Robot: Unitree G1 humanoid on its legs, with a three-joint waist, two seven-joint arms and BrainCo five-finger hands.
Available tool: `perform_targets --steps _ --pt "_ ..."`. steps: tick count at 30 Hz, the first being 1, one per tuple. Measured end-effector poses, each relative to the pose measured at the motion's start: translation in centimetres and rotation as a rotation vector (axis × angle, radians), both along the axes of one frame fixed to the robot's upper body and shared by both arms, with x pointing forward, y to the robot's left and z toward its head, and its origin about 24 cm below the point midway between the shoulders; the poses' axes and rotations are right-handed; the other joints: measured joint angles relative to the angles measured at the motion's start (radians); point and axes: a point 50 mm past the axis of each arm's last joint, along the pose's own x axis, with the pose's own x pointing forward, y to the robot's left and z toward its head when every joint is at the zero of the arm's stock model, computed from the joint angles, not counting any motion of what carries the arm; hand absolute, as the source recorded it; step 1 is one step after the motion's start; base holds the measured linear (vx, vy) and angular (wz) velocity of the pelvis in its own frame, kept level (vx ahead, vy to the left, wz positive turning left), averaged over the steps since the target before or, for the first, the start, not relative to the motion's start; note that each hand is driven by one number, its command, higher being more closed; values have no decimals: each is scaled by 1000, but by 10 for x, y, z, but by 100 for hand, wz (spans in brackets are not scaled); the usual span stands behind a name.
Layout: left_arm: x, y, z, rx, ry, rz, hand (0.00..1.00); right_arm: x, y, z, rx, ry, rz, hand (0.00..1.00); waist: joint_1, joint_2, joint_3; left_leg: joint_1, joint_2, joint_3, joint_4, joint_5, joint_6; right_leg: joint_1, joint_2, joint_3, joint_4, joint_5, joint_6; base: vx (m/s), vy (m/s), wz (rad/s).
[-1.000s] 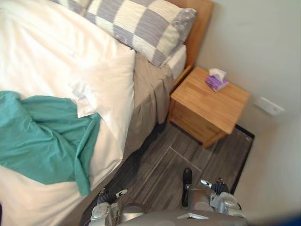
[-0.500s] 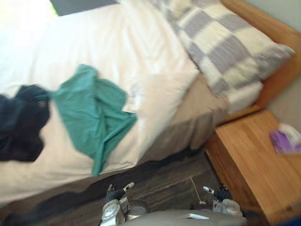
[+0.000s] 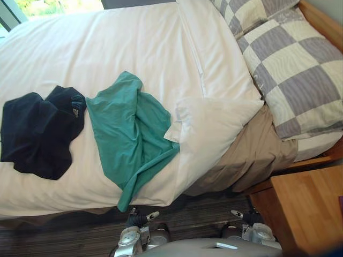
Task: Tidy the bed and pick cloth on bed and put in laundry
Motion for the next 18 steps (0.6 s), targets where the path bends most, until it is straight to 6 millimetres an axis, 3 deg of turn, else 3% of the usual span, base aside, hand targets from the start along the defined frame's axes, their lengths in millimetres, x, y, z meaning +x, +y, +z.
perform_targets --steps 1,3,5,9,14,17,18 --pt "0 3 0 7 3 -1 0 0 2 0 11 -1 -11 0 -11 -16 -1 13 -2 6 -2 -2 -3 -5 -7 -1 24 0 0 23 1 -17" --pt "-1 4 0 10 6 -3 0 0 3 0 15 -2 -15 0 -14 -19 -1 20 -6 17 -9 -2 -5 3 0 2 -17 -1 0 30 18 -31" --pt "1 4 1 11 3 -5 0 -1 4 -1 21 -4 -38 0 -14 -31 -7 5 -17 40 -20 3 -11 37 20 23 -153 0 1 7 31 -34" --pt "0 2 -1 2 13 1 0 -9 -2 -3 38 13 -140 0 -21 -23 -8 17 -29 51 -29 9 -11 125 39 26 -330 18 19 -4 -18 -10" --pt "-5 0 -3 -9 30 25 0 -30 -13 -7 83 30 -363 0 -22 -19 -23 68 -11 67 -95 40 -26 159 79 30 -373 31 9 -24 -34 -8" --pt "-11 5 -4 -19 44 97 0 -38 -42 3 55 -53 -604 0 -22 -20 -28 86 -6 90 -130 53 -29 159 96 43 -400 48 6 -37 -23 -19" --pt "-16 10 -5 -18 48 135 0 -37 -62 14 1 -124 -671 0 -23 -20 -28 91 -7 99 -130 53 -28 160 96 49 -404 51 6 -21 -1 -21"
